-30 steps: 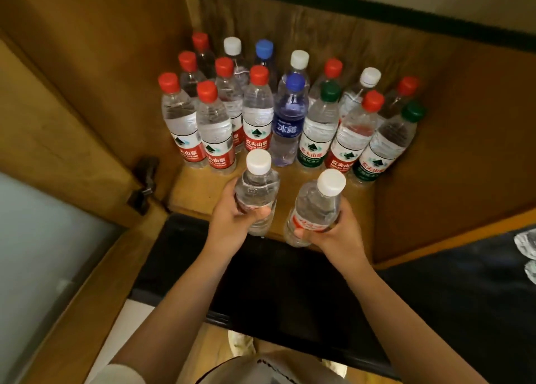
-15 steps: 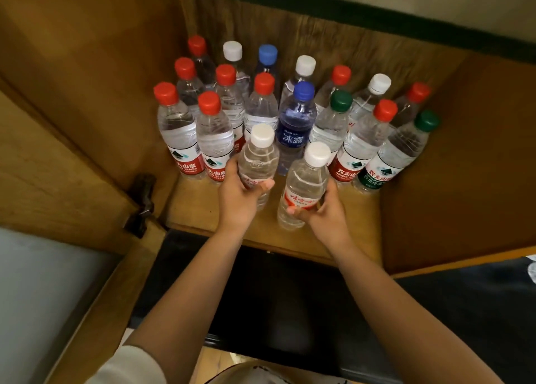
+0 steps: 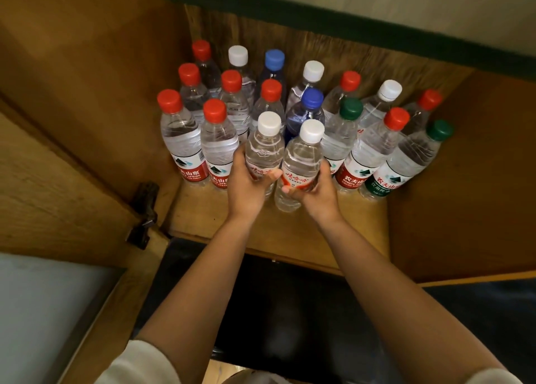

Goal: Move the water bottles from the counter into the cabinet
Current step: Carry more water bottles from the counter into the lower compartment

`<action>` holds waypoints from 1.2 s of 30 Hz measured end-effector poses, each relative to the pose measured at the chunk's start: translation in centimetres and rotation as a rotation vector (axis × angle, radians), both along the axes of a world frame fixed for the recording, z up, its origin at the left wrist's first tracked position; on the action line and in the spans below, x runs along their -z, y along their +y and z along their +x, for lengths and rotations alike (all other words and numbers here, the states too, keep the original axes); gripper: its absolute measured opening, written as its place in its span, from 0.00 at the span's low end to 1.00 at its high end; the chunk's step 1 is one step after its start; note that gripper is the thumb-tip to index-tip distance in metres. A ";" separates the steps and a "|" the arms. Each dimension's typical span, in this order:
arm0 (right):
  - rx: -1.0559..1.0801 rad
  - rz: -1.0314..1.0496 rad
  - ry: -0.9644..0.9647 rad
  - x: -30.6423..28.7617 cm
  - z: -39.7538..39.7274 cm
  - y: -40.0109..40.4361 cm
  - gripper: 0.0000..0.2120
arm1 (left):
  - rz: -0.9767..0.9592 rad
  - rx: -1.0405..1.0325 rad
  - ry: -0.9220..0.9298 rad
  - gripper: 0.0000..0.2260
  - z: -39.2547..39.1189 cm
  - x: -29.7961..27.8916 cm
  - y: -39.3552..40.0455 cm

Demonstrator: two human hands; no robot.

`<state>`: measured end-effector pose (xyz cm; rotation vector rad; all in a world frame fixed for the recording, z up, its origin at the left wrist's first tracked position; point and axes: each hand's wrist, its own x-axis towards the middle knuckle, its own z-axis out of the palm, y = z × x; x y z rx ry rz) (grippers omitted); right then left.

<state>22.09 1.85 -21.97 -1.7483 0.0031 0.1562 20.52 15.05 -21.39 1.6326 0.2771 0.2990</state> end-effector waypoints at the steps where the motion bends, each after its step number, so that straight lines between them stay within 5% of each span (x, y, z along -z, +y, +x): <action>1: -0.006 0.008 -0.004 0.0 0.0 0.0 0.38 | -0.021 0.029 -0.003 0.30 -0.1 0.0 0.1; 9: 0.017 0.030 0.092 1.3 -2.3 -1.0 0.40 | -0.252 0.127 0.205 0.22 -3.0 0.5 0.2; 12: 0.020 0.073 0.124 1.6 -3.1 -0.9 0.35 | -0.550 0.049 0.418 0.12 -4.2 0.8 -0.3; 16: 0.047 0.185 0.204 1.5 -3.5 -0.2 0.28 | -0.881 0.055 0.359 0.11 -4.4 0.5 -0.8; 36: 0.178 0.132 0.199 2.1 -2.3 3.2 0.24 | -0.918 0.133 0.232 0.16 -3.3 0.2 0.6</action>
